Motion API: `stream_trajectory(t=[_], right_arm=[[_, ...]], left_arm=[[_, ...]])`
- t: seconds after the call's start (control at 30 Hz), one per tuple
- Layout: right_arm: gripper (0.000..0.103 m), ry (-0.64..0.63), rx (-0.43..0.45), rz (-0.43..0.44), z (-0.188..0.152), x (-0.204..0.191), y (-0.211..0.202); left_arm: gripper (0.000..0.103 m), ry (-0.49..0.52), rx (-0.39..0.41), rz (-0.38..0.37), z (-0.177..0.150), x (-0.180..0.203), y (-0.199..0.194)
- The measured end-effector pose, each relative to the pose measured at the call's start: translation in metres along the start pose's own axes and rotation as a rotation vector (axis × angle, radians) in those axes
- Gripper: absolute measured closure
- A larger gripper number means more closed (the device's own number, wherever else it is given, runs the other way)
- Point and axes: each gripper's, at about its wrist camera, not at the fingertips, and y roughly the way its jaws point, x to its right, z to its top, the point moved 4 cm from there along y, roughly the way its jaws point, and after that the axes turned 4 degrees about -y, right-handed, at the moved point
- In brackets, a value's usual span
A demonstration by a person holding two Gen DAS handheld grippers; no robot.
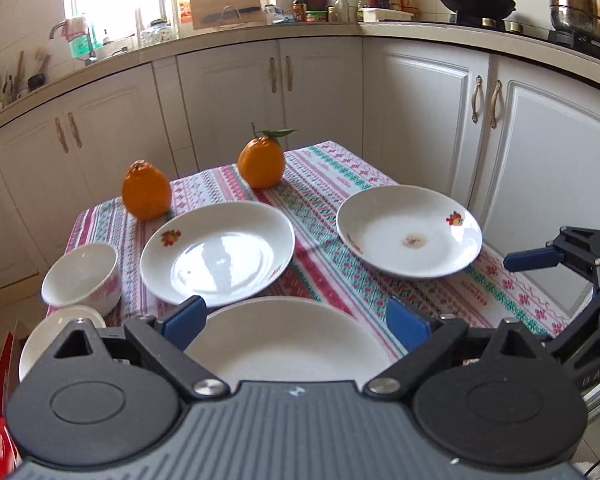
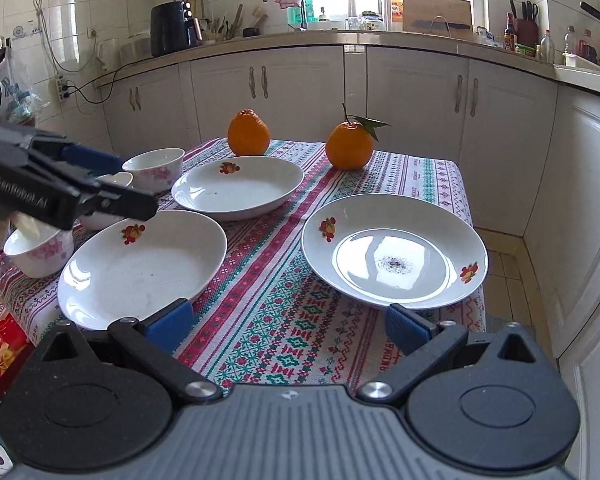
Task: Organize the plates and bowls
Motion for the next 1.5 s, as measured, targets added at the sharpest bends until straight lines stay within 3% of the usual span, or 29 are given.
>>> stream_trajectory(t=[0.33, 0.57, 0.97, 1.5], right_arm=[[0.0, -0.003, -0.022, 0.022, 0.0, -0.01, 0.003], [0.0, 0.015, -0.048, 0.067, -0.001, -0.021, 0.012], [0.0, -0.054, -0.106, 0.121, 0.013, -0.032, 0.031], [0.0, -0.258, -0.215, 0.394, 0.059, -0.055, 0.092]], left_arm=[[0.007, -0.08, -0.09, 0.046, -0.085, -0.014, -0.026], [0.007, -0.09, -0.14, 0.044, -0.112, -0.019, -0.012], [0.0, -0.105, -0.11, 0.02, -0.115, -0.019, 0.0], [0.0, -0.105, -0.047, 0.065, -0.115, -0.016, 0.0]])
